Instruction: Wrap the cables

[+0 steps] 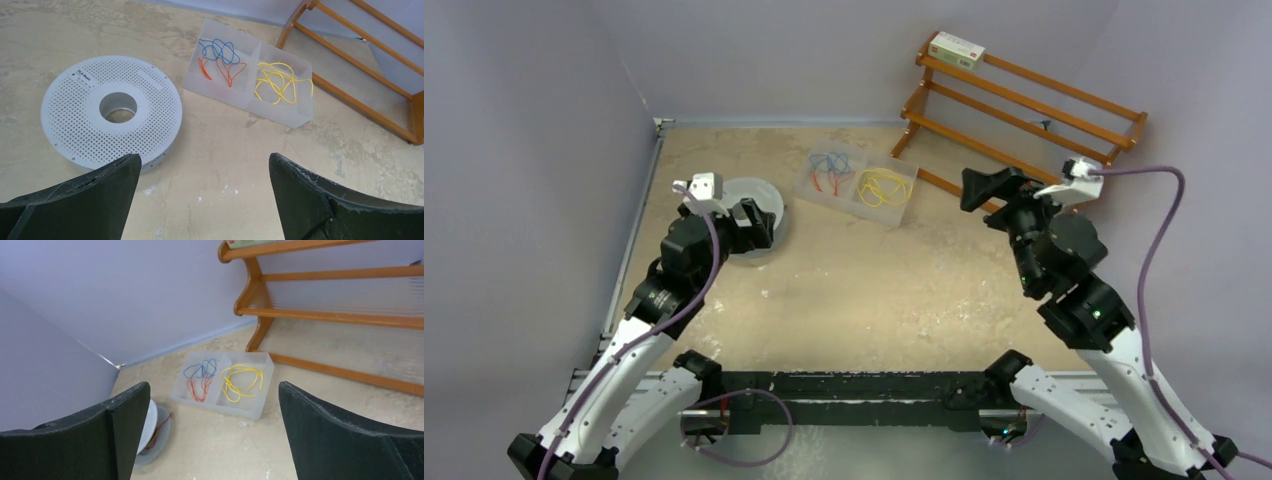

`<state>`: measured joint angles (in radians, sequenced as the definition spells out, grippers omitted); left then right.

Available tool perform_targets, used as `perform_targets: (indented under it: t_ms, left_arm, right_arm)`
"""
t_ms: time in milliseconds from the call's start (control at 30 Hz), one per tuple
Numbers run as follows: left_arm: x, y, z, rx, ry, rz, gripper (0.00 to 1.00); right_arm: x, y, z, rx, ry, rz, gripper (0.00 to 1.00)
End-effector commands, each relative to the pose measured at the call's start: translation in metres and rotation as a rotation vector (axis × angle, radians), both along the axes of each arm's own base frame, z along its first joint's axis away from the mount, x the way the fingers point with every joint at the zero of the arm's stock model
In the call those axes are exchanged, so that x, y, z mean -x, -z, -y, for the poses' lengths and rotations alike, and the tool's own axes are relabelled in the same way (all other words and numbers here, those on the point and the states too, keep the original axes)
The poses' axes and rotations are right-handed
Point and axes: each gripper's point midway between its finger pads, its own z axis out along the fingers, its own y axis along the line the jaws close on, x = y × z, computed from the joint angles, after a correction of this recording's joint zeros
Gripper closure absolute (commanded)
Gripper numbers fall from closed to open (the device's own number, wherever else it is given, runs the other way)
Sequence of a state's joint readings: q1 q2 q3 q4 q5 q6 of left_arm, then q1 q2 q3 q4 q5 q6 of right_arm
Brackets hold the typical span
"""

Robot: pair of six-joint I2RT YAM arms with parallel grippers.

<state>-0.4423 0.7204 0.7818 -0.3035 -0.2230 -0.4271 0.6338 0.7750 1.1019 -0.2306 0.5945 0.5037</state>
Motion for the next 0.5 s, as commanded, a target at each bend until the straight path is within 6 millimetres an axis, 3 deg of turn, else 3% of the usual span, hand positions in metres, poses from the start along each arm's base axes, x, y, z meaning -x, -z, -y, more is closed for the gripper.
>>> perform_targets:
  t_ms: [0,233,467]
  left_arm:
    - [-0.009,-0.018,-0.007,0.000,-0.046,0.050,0.01]
    - [-0.016,-0.003,-0.005,-0.012,-0.056,-0.003,0.02]
    - [-0.023,0.011,-0.014,-0.047,-0.117,-0.049,0.02]
  right_arm:
    - [0.006,0.020,0.011,0.116,0.016,-0.073,0.01]
    - [0.016,0.027,-0.006,0.191,-0.136,-0.028,0.01]
    - [0.010,0.047,-0.026,0.257,-0.228,-0.058,0.01]
